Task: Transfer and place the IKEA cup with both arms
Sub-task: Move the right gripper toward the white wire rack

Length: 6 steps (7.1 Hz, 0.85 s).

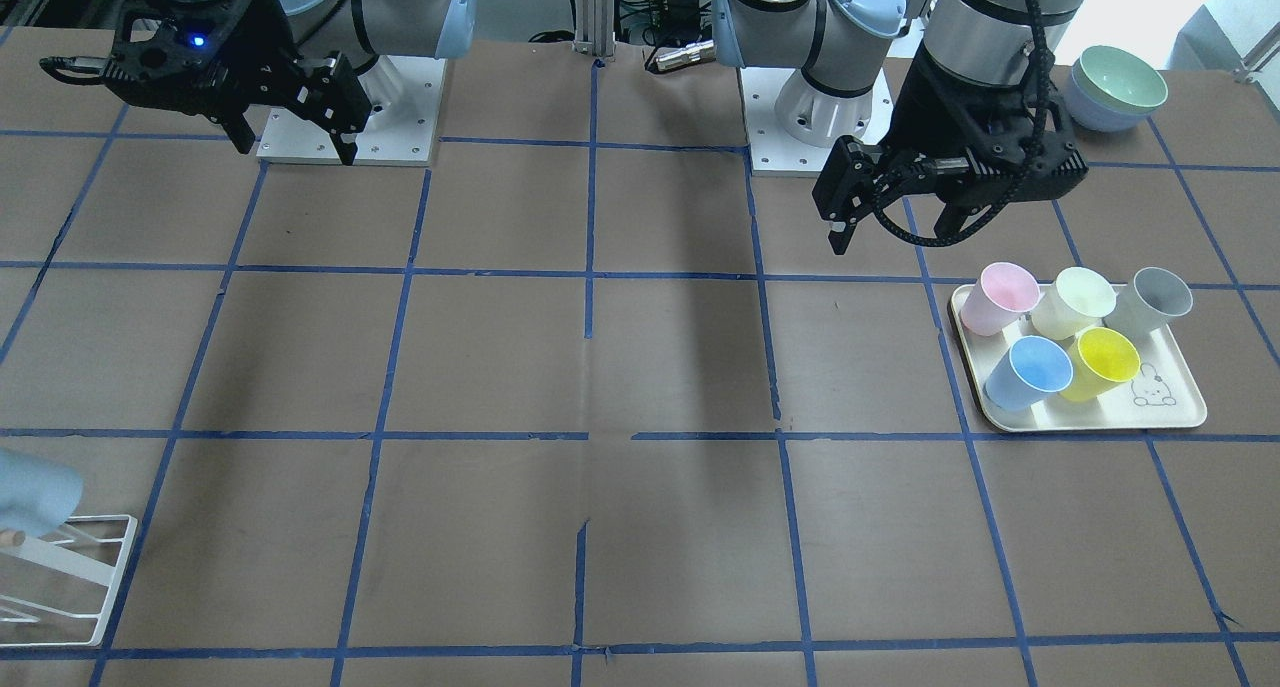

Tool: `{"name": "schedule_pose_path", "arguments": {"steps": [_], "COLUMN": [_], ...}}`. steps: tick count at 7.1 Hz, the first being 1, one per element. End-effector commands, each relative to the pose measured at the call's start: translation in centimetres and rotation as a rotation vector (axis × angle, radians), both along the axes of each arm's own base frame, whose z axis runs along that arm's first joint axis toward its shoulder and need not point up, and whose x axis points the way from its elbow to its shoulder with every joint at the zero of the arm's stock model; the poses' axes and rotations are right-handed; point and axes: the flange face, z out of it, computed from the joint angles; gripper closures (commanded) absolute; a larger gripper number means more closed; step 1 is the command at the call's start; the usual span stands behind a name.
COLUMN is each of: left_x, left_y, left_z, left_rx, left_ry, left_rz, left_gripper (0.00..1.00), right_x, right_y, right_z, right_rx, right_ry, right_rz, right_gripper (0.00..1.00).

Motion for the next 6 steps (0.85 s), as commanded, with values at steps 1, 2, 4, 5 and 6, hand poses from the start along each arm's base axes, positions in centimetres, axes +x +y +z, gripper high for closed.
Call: {"name": "schedule_pose_path", "arguments": {"steps": [1,2,4,5,6], "left_x": [0.0,0.0,0.0,0.0,0.0], "left_y": [0.0,0.1,0.1,0.1,0.1], "left_z": [0.2,0.2,0.3,0.3,0.3], "left_rx": [-0.004,-0.004,-0.005,-0.005,-0.005], "left_ry": [-0.002,-0.002,-0.002,-0.002,-0.002], "left_rz": [0.001,0.001,-0.001,-0.001,-0.001], "left_gripper": [0.0,0.0,0.0,0.0,0.0], "right_x": [-0.2,-0.2,-2.3,-4.9,-7.1], "right_y": [-0.1,-0.1,-1.3,-1.9,-2.7], "right_z": [-0.1,-0.3,-0.9,-0.9,-0.6], "right_rx": [0.001,0.006,0.018,0.016,-0.025], "right_ry": [0.0,0.0,-0.004,-0.009,-0.002], "right_rz": [-0.013,-0.013,-0.036,-0.035,0.003], "right_gripper": [0.0,0.0,0.0,0.0,0.0]}}
